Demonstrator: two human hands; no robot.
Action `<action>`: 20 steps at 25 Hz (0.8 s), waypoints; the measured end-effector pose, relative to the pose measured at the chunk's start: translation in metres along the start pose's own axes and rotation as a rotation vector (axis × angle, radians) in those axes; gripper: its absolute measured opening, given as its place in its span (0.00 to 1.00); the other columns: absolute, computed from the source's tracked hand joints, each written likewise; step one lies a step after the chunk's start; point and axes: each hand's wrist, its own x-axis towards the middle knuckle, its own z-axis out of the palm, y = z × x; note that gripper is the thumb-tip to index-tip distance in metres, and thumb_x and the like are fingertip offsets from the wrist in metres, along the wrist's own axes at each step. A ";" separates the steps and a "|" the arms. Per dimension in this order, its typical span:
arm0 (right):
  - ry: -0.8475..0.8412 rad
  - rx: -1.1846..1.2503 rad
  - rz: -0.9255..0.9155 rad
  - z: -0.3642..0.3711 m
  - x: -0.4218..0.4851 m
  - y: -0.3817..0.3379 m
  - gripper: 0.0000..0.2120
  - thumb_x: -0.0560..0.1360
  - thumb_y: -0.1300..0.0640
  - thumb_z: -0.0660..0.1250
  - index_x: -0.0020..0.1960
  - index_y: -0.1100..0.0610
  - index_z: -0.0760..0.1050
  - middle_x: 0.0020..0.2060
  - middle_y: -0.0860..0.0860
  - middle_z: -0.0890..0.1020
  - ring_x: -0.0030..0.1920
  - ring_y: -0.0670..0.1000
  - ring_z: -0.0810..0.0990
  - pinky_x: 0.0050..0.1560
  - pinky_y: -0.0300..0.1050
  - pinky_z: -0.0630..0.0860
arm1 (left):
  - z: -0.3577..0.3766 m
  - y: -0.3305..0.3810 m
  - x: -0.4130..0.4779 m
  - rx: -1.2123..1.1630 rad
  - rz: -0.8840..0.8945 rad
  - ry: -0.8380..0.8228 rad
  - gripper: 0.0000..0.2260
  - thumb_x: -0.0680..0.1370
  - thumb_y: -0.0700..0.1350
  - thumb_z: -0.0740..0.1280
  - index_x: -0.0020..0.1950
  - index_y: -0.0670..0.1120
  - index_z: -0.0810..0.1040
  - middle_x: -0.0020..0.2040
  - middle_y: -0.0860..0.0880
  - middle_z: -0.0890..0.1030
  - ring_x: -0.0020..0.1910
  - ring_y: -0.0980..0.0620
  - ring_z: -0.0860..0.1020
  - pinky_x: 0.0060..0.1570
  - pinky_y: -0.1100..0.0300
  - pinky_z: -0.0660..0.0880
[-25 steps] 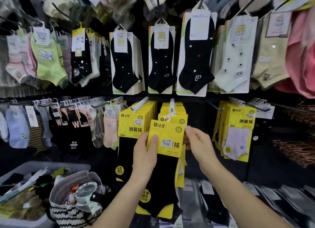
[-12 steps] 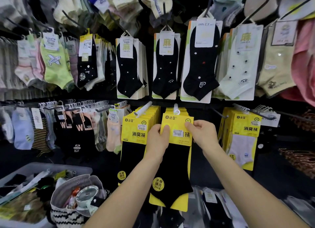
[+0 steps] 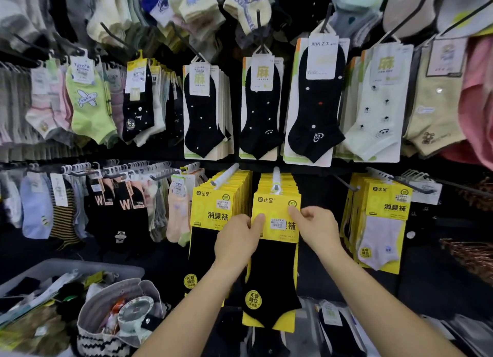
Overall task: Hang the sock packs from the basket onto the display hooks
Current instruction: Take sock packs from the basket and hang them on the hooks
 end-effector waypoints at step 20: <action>-0.155 0.327 -0.065 0.041 0.036 0.022 0.19 0.80 0.53 0.57 0.70 0.54 0.64 0.59 0.52 0.78 0.56 0.51 0.79 0.59 0.53 0.75 | 0.044 0.007 0.052 -0.758 0.088 -0.162 0.22 0.80 0.47 0.59 0.74 0.46 0.61 0.67 0.47 0.74 0.65 0.49 0.73 0.67 0.47 0.68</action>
